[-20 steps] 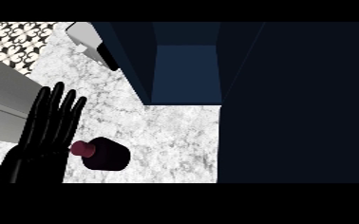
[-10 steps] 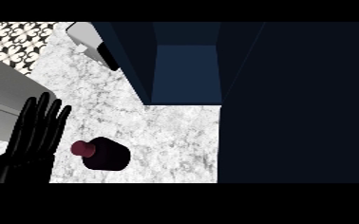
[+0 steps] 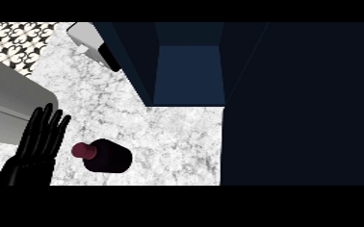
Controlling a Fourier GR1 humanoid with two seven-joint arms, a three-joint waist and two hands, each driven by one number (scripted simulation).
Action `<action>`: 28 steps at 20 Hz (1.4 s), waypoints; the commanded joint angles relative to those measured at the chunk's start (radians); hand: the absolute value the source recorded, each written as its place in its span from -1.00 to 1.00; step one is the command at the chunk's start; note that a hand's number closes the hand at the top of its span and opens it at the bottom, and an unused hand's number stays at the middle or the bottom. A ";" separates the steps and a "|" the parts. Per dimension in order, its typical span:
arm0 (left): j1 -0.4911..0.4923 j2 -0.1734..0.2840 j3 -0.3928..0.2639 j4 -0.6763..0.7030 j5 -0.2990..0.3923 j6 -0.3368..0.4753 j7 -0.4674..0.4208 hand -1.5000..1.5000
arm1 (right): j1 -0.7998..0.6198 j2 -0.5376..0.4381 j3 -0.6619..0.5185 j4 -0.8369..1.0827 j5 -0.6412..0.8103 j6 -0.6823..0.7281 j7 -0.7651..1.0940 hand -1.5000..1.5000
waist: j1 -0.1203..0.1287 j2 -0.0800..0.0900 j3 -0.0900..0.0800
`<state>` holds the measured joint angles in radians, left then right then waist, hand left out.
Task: Pick up the wine, place it into the cabinet and close the cabinet
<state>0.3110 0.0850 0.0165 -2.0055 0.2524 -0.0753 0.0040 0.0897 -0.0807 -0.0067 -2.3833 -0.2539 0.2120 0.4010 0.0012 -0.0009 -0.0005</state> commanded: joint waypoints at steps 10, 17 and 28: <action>0.009 -0.007 0.069 0.230 -0.048 -0.093 -0.176 -1.00 | 0.048 0.030 0.021 -0.042 0.010 0.014 -0.018 -1.00 | -0.001 0.000 0.001; -0.034 -0.032 0.059 0.371 -0.109 -0.103 -0.252 -1.00 | 0.013 0.041 0.066 -0.015 0.073 -0.002 0.003 -1.00 | -0.001 0.000 0.000; -0.106 -0.014 0.108 0.654 -0.105 -0.196 -0.401 -1.00 | -0.003 -0.010 -0.065 -0.021 -0.048 0.021 0.025 -1.00 | -0.003 0.001 0.000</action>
<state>0.2148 0.1018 0.1441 -1.4501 0.1834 -0.2659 -0.3206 0.1011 -0.0583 0.0035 -2.3833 -0.2294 0.2311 0.3890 -0.0011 -0.0003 -0.0001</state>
